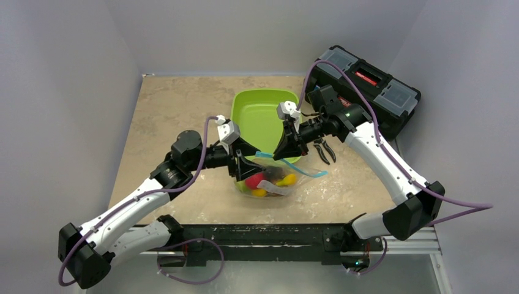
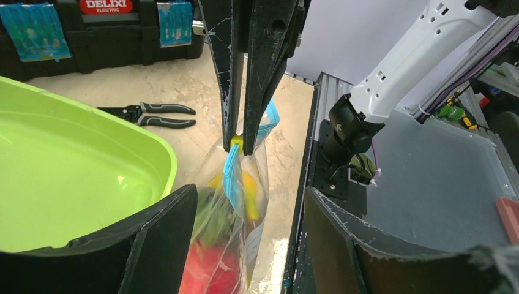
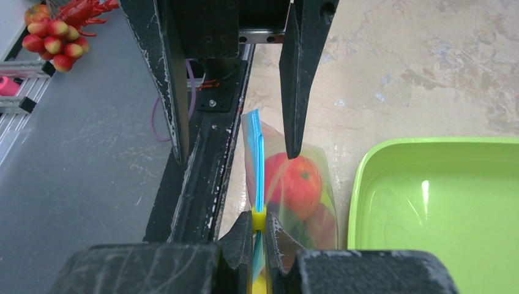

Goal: Open the zip-top bag and remove the fake food
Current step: Unzip the zipper food storage bag at the center of the board.

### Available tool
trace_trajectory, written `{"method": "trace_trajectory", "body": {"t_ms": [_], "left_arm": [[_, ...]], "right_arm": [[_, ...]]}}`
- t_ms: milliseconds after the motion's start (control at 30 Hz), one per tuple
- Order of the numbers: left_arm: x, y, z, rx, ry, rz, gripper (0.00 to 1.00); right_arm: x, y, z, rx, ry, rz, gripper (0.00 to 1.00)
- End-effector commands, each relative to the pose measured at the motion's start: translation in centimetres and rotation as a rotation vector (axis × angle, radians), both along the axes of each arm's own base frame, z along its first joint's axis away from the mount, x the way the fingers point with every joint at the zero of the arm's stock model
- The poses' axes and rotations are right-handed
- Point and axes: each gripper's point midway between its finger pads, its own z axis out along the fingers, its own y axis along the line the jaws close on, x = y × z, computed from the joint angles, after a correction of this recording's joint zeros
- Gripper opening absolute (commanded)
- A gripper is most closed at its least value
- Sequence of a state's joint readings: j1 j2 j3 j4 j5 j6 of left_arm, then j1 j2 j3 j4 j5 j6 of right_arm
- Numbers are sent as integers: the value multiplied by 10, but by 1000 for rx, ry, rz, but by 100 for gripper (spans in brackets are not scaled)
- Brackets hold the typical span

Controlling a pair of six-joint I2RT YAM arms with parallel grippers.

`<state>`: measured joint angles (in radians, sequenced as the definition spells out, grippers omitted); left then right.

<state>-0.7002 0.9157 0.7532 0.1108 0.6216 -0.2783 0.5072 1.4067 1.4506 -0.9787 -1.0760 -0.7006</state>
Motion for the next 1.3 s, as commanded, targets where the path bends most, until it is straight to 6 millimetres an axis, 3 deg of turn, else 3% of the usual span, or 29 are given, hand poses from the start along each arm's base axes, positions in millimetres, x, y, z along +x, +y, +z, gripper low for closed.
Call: {"method": "trace_trajectory", "body": {"t_ms": [0,100,333,400,467,1267], "left_arm": [[4,-8,33,-63,-79,-34,63],[9,-11,37,-83,-81,-26,57],[12,-18,34,-88,-45,-48,30],[14,-18,34,-88,-42,-36,18],[14,-18,34,-84,-41,-28,0],[15,18,37,-118,-108,128,0]], "right_arm": [[-2,-4,5,7,-33,-1,0],[-2,-4,4,5,-31,0,0],[-1,-3,4,5,-28,0,0],[-1,-3,4,5,-28,0,0],[-1,-3,3,5,-23,2,0],[0,-6,1,9,-30,-8,0]]}}
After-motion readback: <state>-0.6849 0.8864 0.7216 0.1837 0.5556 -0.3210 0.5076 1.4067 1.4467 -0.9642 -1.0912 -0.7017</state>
